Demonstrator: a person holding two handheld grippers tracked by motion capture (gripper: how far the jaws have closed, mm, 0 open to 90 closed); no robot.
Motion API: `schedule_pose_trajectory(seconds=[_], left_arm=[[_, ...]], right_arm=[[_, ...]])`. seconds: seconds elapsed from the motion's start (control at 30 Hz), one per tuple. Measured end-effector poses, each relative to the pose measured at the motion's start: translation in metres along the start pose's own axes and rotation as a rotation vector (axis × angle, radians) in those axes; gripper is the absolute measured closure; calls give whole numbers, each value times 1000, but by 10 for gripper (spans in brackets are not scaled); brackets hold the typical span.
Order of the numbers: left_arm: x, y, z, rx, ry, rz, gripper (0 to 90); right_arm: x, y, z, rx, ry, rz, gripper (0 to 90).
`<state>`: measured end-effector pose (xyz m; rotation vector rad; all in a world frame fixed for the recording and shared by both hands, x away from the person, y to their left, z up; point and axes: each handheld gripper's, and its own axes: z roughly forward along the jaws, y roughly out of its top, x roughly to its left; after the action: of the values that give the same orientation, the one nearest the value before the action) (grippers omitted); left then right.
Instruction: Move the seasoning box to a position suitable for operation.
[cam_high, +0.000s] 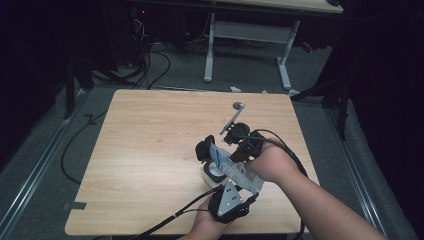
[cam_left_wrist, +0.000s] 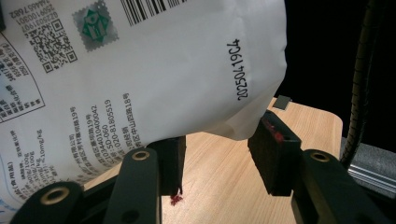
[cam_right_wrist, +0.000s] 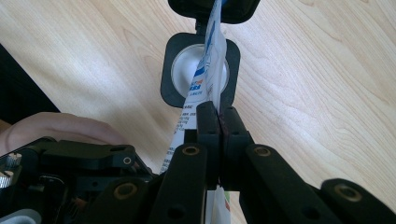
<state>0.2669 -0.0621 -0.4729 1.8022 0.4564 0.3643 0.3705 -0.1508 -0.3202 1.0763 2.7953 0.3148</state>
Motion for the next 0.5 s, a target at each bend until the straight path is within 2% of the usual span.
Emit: schedule_pose_trajectory(seconds=[0.5], left_arm=[[-1, -6, 0, 2, 0, 5, 576]], right_arm=[[0, -2, 2, 6, 11, 6, 893]])
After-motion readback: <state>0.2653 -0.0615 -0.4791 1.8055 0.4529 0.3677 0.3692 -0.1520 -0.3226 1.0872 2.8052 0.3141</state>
